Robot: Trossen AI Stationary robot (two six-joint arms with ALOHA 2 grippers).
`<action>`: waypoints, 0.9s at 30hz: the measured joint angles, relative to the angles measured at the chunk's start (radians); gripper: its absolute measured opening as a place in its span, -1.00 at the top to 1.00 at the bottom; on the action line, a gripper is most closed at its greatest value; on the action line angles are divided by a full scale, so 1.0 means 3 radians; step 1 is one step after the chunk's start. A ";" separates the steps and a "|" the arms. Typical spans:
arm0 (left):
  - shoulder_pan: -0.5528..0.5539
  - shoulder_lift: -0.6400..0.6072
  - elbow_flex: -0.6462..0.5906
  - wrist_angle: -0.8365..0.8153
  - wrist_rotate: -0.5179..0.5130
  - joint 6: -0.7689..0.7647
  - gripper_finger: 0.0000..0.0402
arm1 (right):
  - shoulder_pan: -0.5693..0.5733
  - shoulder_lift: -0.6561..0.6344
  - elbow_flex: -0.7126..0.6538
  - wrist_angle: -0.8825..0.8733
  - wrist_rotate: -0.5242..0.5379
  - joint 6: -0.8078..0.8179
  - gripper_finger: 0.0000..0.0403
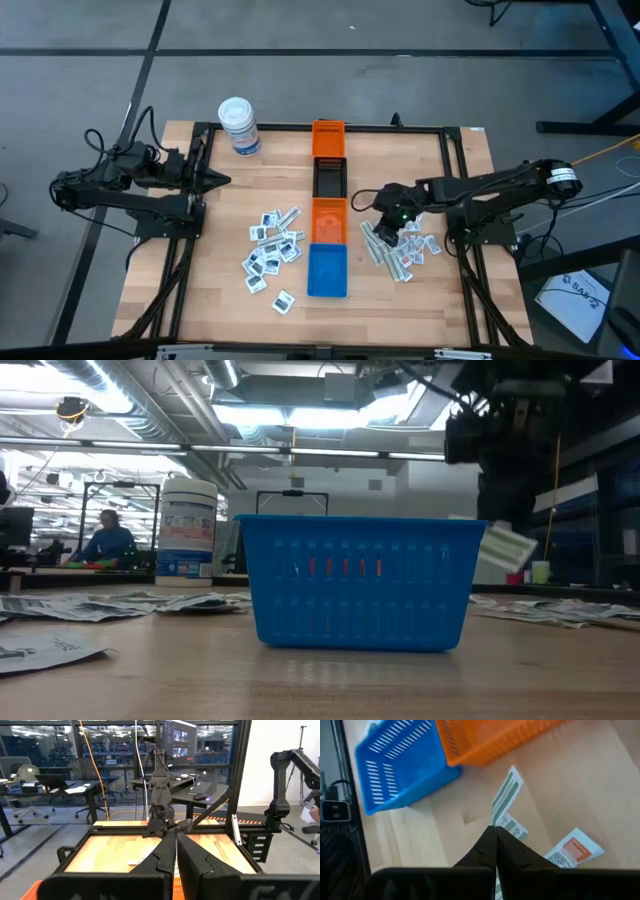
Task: Pick & Place First Aid Supplies
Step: Put the green bandage into the black bin
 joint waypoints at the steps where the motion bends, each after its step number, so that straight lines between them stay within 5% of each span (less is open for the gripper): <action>1: 0.0000 0.0000 0.0000 0.0000 0.0000 -0.0001 0.94 | -0.0001 0.0000 0.0056 -0.0035 0.0000 -0.0030 0.99; 27: 0.0000 -0.0001 0.0000 0.0000 0.0000 -0.0001 0.94 | -0.0853 0.0221 0.1141 -0.0087 0.0009 -0.0914 1.00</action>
